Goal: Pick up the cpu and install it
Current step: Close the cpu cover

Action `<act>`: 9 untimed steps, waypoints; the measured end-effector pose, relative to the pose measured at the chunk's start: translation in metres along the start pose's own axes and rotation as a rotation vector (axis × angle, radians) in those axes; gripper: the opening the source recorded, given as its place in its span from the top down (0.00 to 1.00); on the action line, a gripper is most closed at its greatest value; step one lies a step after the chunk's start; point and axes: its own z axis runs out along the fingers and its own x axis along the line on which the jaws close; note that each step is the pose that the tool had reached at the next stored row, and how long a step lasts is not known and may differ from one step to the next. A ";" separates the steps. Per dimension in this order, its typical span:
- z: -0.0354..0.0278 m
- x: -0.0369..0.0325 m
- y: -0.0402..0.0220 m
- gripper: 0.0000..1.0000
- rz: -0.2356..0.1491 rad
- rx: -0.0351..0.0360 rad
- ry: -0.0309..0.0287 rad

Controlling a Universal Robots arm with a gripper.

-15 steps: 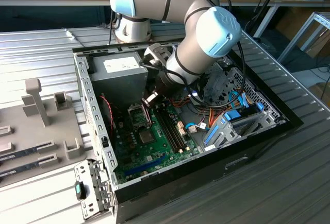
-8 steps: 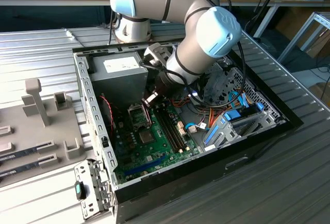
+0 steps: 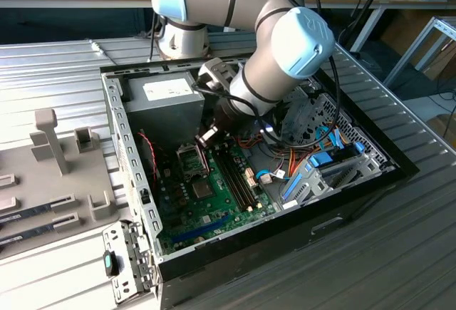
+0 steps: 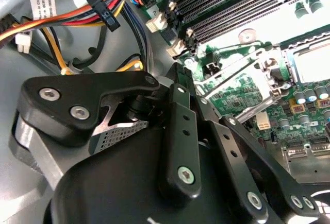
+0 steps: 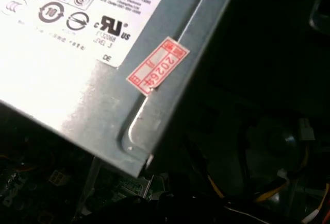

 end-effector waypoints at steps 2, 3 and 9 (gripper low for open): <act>-0.0001 0.0021 -0.0006 0.89 -0.001 -0.0022 -0.0008; -0.0003 0.0032 -0.0011 0.89 -0.002 -0.0034 -0.0012; -0.0011 0.0068 -0.0042 0.89 -0.005 -0.0099 -0.0036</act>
